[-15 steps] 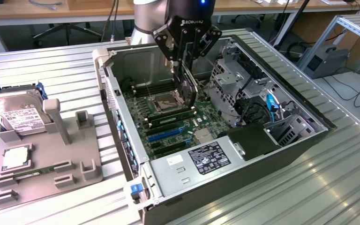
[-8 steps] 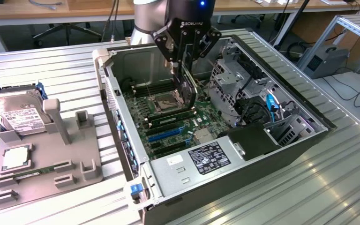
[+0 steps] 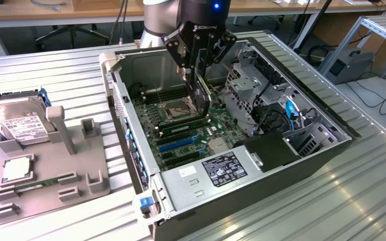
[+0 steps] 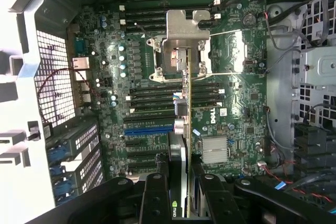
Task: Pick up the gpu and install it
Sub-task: 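Pick up the gpu and move the gpu toward the slot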
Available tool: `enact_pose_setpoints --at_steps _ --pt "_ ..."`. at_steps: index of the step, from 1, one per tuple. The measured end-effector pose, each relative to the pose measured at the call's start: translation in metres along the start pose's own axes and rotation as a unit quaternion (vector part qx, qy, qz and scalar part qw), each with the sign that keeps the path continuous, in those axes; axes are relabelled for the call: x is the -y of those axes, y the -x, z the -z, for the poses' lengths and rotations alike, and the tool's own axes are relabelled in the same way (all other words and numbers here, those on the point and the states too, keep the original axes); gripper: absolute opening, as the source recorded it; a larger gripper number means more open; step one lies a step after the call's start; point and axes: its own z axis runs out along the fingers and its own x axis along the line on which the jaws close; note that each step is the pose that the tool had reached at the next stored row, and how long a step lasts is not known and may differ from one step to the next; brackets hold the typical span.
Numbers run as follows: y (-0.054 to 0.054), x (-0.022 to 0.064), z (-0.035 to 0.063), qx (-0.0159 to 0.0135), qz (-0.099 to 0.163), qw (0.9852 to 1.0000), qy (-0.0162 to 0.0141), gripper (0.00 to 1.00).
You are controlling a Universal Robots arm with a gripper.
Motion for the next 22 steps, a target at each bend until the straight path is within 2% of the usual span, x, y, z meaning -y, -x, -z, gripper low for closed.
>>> enact_pose_setpoints --at_steps 16,22 --pt "-0.0002 -0.0005 -0.0072 0.0 0.0 1.0 0.0 0.27" --pt "0.0034 -0.001 -0.0097 0.0 0.0 1.0 0.0001 0.27"
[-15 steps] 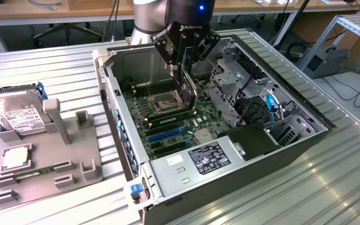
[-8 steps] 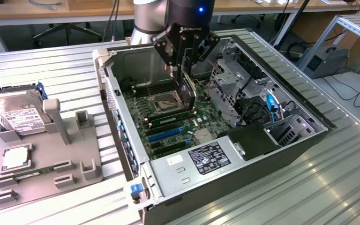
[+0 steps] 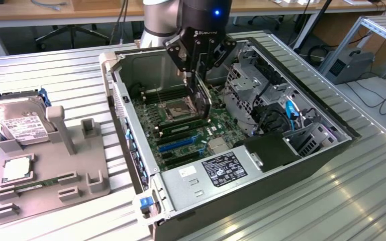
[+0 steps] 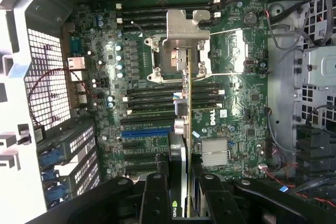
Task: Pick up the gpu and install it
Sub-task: 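Pick up the gpu and move the gpu toward the slot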
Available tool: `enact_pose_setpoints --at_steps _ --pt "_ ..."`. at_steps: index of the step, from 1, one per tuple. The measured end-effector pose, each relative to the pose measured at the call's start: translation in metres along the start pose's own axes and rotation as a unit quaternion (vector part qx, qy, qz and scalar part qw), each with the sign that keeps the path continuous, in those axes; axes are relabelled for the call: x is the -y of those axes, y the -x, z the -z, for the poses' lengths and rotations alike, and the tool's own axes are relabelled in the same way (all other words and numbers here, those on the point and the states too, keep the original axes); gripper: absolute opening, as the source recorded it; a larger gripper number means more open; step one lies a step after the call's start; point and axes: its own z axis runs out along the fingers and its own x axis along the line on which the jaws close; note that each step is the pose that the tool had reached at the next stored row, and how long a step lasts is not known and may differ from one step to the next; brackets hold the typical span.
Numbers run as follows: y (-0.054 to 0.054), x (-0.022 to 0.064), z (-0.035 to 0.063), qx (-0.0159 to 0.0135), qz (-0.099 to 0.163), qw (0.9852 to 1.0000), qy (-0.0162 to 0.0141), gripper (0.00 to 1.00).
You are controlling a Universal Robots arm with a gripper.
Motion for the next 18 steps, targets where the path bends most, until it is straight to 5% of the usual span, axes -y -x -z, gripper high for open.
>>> enact_pose_setpoints --at_steps 18 --pt "0.013 -0.0015 -0.0055 0.0 0.0 1.0 0.0 0.27"
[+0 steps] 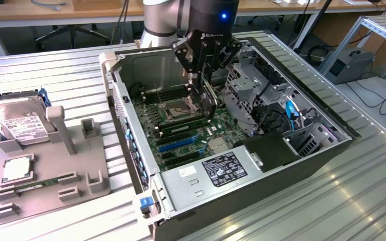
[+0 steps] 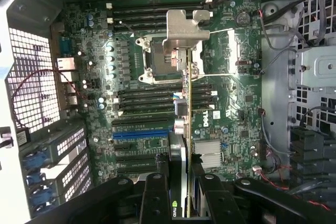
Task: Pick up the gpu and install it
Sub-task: 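Pick up the gpu and move the gpu toward the slot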
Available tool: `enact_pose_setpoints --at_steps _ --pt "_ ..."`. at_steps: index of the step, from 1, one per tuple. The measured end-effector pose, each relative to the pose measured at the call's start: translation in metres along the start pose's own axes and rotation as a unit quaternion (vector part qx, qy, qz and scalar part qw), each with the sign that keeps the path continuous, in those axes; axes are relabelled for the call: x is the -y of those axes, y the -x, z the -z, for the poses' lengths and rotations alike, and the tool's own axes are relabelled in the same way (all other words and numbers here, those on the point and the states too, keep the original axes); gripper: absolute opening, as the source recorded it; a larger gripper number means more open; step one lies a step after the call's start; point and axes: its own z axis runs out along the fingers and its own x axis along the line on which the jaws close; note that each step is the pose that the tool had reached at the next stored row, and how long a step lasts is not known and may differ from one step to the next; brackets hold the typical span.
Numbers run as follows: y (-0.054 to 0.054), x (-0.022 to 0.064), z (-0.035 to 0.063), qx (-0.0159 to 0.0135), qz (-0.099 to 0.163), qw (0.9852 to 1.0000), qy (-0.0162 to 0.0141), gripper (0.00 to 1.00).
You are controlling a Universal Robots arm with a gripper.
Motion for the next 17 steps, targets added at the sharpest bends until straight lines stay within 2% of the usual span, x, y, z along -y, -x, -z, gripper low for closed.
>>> enact_pose_setpoints --at_steps 17 --pt "0.0078 -0.001 -0.0037 0.0 0.0 1.0 0.0 0.27"
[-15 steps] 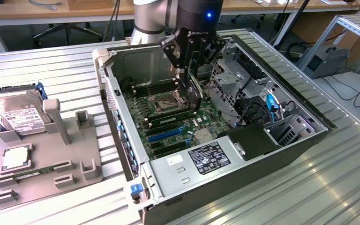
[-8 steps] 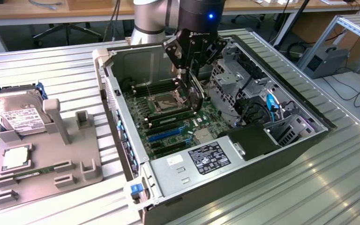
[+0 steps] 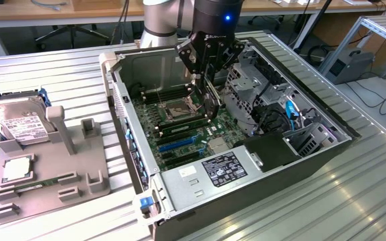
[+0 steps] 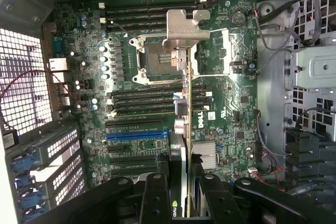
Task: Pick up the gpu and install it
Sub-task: 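Pick up the gpu and move the gpu toward the slot, then insert the gpu into the slot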
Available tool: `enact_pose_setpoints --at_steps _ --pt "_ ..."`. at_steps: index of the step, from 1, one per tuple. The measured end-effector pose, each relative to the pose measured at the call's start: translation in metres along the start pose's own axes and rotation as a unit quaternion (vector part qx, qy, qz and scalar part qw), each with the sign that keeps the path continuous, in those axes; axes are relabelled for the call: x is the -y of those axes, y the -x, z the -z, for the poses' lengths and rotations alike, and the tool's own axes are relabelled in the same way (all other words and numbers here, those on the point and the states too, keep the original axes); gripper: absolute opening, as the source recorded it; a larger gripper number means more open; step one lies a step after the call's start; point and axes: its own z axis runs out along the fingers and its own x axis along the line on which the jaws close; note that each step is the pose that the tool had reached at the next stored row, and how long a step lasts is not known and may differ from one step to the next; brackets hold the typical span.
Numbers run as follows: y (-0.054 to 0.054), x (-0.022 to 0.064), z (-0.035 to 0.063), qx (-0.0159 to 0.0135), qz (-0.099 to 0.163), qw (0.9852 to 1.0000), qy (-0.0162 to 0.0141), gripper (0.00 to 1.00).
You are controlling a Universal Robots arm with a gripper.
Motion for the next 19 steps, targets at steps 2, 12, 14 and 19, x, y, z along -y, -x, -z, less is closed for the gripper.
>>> enact_pose_setpoints --at_steps 2,12,14,19 --pt "0.0 0.0 0.0 0.0 0.0 1.0 0.0 0.27" --pt "0.0 0.0 0.0 0.0 0.0 1.0 0.0 0.27" --pt "0.0 0.0 -0.0001 0.0004 0.005 1.0 0.0002 0.27" --pt "0.0 0.0 0.0 0.0013 0.018 0.9998 0.0006 0.27"
